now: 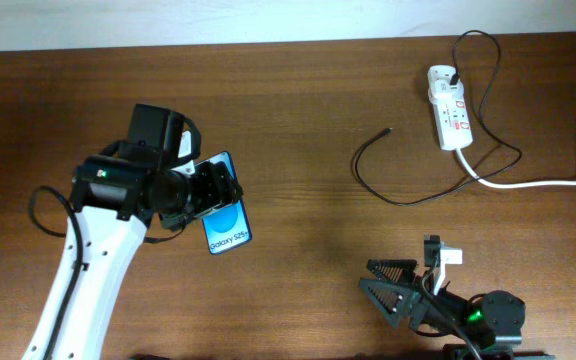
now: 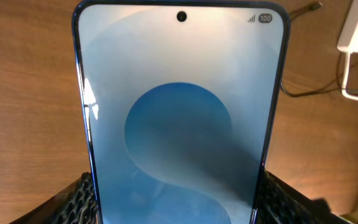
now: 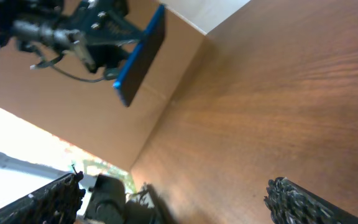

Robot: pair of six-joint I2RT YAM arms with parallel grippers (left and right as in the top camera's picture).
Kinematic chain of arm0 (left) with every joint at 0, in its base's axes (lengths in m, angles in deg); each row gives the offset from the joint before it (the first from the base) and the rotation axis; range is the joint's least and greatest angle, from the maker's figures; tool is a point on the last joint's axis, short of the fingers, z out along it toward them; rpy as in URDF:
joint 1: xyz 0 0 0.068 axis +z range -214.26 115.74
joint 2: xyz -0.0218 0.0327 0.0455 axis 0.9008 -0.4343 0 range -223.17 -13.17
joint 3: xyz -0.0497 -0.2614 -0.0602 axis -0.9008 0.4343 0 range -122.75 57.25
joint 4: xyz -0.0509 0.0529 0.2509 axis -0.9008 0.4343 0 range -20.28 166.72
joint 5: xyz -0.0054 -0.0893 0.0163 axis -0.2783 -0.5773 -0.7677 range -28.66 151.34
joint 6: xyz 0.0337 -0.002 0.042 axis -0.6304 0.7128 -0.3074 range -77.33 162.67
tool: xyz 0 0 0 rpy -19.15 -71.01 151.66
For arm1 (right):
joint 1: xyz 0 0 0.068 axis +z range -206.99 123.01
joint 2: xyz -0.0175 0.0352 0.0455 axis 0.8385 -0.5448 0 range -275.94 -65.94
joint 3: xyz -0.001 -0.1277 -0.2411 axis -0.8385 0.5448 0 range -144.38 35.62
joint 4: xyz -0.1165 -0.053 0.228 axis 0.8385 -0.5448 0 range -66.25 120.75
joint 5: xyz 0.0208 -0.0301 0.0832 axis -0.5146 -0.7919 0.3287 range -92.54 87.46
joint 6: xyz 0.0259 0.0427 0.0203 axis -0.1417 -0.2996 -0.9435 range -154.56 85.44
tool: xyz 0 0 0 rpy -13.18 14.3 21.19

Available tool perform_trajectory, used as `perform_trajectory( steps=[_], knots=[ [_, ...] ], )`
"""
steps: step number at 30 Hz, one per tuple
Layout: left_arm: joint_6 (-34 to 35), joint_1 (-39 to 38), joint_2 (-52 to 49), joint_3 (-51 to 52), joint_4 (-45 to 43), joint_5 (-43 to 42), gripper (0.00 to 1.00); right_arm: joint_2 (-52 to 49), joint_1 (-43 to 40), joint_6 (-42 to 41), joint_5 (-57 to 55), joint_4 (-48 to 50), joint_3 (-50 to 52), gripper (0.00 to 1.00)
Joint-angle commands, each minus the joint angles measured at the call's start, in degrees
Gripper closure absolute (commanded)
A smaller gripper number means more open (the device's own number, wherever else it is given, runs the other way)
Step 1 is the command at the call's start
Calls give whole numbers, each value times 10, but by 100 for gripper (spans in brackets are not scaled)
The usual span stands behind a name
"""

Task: Plug charger to phone and switch on socket

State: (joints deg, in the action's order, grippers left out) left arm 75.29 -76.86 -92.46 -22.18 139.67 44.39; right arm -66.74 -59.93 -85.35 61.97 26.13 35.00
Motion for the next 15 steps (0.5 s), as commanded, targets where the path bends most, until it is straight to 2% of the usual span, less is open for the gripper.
perform_trajectory(
  steps=[1, 4, 9, 15],
  knots=[
    [73, -2, 2, 35, -31, -36, 65, 4, 3, 10, 41, 1, 3, 2],
    [99, -2, 2, 56, -53, -45, 64, 4, 3, 17, 38, 1, 3, 2],
    [148, -2, 2, 60, -74, -45, 64, 2, 3, 142, -29, -21, 3, 2],
    [212, -2, 2, 60, -109, -42, 65, -45, 3, 150, -110, -5, 3, 1]
  ],
)
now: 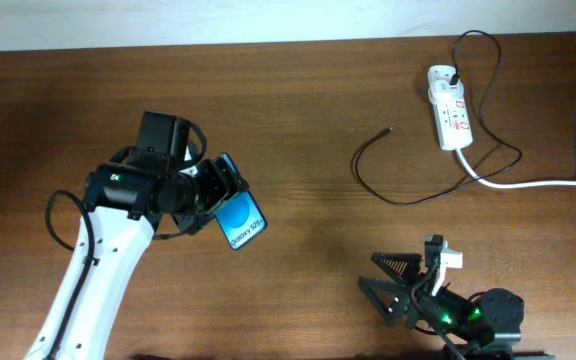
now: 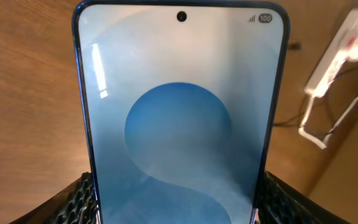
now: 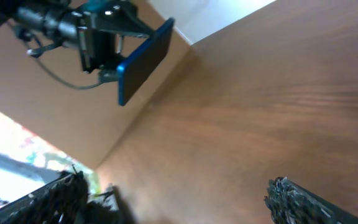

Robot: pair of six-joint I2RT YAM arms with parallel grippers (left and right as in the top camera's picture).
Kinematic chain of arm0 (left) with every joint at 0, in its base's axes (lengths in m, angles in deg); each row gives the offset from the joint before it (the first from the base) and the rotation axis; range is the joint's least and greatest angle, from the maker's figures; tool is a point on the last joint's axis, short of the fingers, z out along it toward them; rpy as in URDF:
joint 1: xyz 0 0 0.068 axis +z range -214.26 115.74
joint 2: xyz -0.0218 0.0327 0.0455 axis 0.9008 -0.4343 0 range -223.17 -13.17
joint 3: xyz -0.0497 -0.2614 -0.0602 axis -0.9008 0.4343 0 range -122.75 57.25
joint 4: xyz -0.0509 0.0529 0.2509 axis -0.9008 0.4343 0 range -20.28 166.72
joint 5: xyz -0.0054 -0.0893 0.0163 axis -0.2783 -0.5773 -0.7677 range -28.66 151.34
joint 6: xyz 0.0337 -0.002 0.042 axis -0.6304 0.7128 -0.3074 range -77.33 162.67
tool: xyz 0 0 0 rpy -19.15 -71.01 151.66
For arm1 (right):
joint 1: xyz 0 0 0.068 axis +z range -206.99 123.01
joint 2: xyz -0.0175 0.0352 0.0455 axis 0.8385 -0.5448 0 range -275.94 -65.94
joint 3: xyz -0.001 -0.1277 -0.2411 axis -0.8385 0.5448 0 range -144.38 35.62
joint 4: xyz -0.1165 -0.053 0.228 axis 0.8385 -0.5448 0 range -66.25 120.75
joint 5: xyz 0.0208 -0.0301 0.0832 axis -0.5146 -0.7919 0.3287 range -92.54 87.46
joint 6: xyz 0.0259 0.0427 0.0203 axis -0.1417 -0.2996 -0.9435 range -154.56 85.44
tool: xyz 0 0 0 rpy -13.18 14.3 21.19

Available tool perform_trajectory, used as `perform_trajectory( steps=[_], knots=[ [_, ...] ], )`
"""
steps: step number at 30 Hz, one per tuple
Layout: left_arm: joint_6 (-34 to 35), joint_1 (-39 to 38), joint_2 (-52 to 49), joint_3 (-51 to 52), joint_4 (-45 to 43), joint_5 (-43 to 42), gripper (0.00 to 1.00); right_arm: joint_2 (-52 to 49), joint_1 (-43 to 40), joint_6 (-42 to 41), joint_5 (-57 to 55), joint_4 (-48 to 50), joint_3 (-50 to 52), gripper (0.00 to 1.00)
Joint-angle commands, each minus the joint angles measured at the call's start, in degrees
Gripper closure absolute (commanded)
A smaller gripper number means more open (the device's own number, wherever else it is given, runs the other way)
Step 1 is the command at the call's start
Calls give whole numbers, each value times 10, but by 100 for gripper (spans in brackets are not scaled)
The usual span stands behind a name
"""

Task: Plug charger to phone and switch on socket

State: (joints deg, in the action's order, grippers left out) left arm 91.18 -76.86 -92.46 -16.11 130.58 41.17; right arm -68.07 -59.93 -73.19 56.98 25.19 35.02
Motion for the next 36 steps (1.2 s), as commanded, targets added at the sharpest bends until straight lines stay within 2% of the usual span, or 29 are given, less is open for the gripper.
perform_trajectory(
  steps=[1, 5, 9, 14, 17, 23, 26, 31, 36],
  knots=[
    [56, -2, 2, 0, -23, -10, 66, -46, 3, 29, -63, 6, 3, 2],
    [61, -2, 1, 2, -36, -4, 65, -129, 3, 29, -62, 6, -9, 2],
    [68, -11, 0, 3, -36, 13, 64, -221, 3, 29, -45, 6, -65, 2],
    [104, -36, -16, 3, -39, 35, 64, -318, 3, 23, 74, 6, -162, 2],
    [111, -45, -29, 3, -47, 35, 65, -353, 3, 22, 103, 7, -203, 2],
    [153, -68, -54, 3, -76, 34, 66, -387, 4, 21, 26, 28, -207, 2],
    [164, -80, -55, 3, -102, 34, 65, -401, 24, -5, -2, 40, -207, 2],
    [164, -88, -56, 3, -123, 34, 64, -432, 131, -28, -92, 124, -207, 2],
    [166, -88, -55, 3, -124, 19, 62, -488, 252, -28, -259, 200, -207, 2]
  ],
)
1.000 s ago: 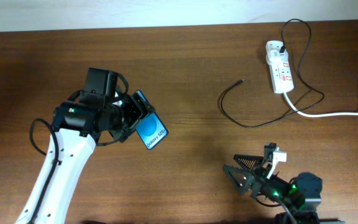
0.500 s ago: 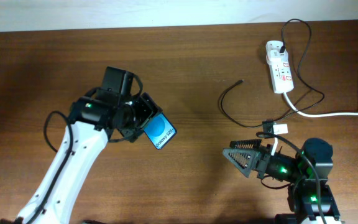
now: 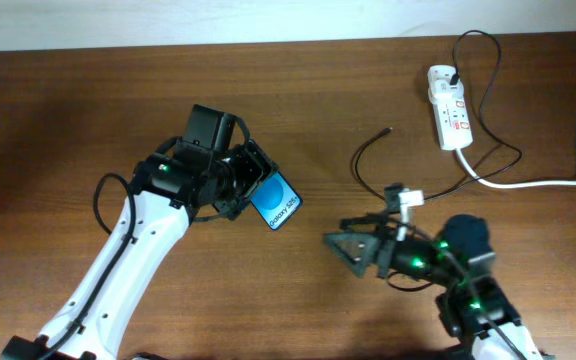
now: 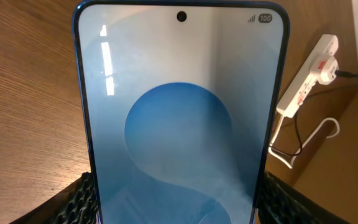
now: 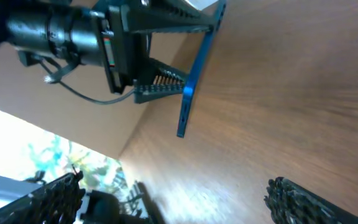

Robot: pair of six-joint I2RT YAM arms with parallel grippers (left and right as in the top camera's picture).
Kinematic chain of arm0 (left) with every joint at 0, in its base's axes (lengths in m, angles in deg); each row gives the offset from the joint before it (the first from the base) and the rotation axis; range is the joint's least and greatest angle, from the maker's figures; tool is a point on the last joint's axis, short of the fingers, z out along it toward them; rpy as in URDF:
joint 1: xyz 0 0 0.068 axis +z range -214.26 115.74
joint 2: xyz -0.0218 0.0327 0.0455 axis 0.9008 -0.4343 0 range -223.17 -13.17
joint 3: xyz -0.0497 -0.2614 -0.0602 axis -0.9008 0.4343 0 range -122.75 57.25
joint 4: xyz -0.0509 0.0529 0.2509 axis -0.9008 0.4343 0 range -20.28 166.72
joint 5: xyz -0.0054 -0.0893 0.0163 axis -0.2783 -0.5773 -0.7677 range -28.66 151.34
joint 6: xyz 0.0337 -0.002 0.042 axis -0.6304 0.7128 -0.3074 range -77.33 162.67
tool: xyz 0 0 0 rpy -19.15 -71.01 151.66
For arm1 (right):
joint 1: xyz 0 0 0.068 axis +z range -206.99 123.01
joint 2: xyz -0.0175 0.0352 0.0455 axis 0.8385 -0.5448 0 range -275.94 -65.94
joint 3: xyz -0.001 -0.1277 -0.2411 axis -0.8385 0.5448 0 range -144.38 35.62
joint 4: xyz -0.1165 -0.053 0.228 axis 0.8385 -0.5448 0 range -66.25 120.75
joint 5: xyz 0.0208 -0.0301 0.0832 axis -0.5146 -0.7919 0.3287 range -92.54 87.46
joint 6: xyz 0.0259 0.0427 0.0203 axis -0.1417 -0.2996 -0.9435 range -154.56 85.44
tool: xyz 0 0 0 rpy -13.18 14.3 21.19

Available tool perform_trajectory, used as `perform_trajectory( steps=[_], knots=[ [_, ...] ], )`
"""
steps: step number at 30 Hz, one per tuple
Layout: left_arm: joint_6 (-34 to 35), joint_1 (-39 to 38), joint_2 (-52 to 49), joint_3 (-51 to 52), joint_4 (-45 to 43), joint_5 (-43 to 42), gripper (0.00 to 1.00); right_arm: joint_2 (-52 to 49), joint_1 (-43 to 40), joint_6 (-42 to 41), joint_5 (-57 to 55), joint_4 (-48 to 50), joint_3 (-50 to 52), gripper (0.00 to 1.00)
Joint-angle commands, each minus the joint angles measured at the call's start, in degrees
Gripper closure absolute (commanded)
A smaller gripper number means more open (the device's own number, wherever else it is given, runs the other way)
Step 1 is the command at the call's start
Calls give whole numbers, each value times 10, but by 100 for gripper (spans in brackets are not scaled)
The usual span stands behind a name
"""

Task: Plug charger to phone and switch on socket

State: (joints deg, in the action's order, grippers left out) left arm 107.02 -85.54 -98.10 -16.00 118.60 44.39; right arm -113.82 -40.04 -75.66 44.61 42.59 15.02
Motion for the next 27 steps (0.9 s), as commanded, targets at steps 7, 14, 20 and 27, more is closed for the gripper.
perform_trajectory(
  steps=[7, 14, 20, 27],
  knots=[
    [19, -1, 1, 2, -7, -29, 63, -169, 160, -3, -245, 250, -7, 2],
    [20, -1, 1, 2, -7, -38, 64, -295, 179, -66, -269, 409, -7, 1],
    [20, -1, 1, 2, -7, -39, 63, -353, 179, -120, -282, 495, -7, 14],
    [20, -1, 1, 2, -9, -36, 64, -358, 180, -144, -284, 502, -8, 20]
  ],
)
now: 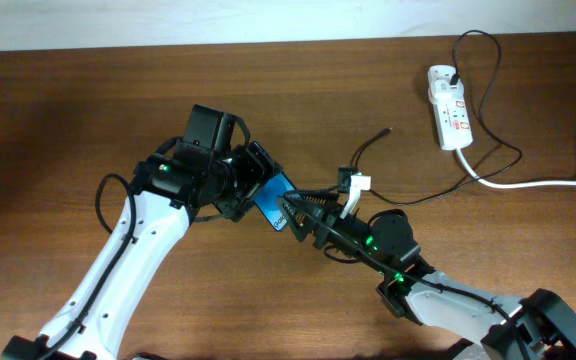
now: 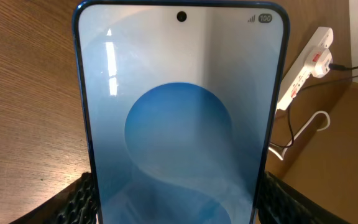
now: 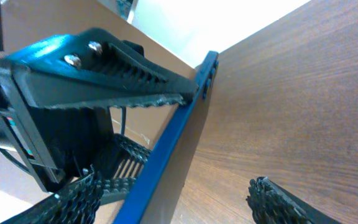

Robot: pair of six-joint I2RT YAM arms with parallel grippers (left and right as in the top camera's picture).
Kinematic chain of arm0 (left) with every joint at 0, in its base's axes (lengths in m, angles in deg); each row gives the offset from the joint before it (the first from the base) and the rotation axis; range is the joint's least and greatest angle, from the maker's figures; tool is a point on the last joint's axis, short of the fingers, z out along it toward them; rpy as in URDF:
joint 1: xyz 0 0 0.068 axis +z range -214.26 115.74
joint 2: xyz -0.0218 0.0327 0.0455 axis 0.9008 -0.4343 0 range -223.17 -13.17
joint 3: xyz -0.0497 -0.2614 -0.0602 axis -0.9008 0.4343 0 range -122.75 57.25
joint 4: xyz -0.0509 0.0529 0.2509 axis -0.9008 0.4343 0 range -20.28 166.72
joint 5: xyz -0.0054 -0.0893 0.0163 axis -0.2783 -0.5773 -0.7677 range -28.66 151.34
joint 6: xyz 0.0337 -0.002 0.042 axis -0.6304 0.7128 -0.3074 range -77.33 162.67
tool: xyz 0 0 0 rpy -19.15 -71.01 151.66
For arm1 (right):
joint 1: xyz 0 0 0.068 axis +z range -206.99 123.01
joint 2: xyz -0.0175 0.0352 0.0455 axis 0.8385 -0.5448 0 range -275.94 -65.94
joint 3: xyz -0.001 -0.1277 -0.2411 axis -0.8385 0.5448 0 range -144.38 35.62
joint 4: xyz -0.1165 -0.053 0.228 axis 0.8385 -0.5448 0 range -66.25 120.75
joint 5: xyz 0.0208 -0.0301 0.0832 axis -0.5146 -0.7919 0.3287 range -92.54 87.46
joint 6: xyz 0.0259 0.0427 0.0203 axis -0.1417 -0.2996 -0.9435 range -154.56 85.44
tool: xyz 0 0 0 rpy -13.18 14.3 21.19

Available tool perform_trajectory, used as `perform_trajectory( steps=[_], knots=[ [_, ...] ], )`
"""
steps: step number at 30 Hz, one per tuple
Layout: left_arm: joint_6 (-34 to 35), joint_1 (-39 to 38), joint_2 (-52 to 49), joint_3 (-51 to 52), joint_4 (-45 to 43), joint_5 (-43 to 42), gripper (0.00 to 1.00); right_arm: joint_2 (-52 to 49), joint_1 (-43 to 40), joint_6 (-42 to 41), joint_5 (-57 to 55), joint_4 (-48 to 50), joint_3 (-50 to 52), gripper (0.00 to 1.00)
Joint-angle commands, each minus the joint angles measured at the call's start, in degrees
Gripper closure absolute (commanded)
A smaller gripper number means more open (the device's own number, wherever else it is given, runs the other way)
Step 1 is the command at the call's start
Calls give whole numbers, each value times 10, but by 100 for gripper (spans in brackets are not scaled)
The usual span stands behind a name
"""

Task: Plug charger to phone and switch on socket

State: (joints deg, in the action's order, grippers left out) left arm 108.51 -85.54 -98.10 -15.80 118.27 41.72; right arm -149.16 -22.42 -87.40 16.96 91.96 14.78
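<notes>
The blue phone [image 1: 271,194], screen lit, is held up off the table in mid-table with my left gripper [image 1: 243,190] shut on its lower sides. It fills the left wrist view, phone [image 2: 179,112] between the left gripper [image 2: 179,208] fingers. My right gripper [image 1: 303,213] stands open right at the phone's free end. In the right wrist view the phone's blue edge [image 3: 180,121] runs down between the right gripper [image 3: 176,202] fingers, with a gap on the right side. The black charger cable [image 1: 361,172] lies on the table, its plug tip [image 1: 387,130] free.
A white power strip [image 1: 448,120] lies at the back right with the charger plugged in, and shows as the strip [image 2: 304,62] in the left wrist view. Its thick white lead [image 1: 538,183] runs off the right edge. The wooden table [image 1: 88,100] has a pale wall behind.
My right gripper has moved left from mid-right of the table to the phone's free end, and the phone's edge now stands between its open fingers. The left arm and phone have barely moved.
The left gripper held the phone up at the table's left while the right arm sat at the front edge. The phone was then further right, then in mid-table with the right gripper raised and facing it. Now the right gripper straddles the phone's end.
</notes>
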Motion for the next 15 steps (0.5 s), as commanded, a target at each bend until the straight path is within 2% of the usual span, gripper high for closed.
perform_trajectory(
  steps=[1, 9, 14, 15],
  knots=[
    [5, -1, 1, 0, -5, -10, 65, -4, 4, -28, -7, 8, -6, 20],
    [5, -9, 0, 0, -6, 25, 65, -4, 17, -32, -19, 7, -8, 21],
    [5, -31, 0, 0, -12, 73, 64, -4, 30, -32, -41, 3, -8, 26],
    [5, -34, 0, 0, -15, 74, 64, -4, 30, -32, -42, 3, -8, 30]
  ],
)
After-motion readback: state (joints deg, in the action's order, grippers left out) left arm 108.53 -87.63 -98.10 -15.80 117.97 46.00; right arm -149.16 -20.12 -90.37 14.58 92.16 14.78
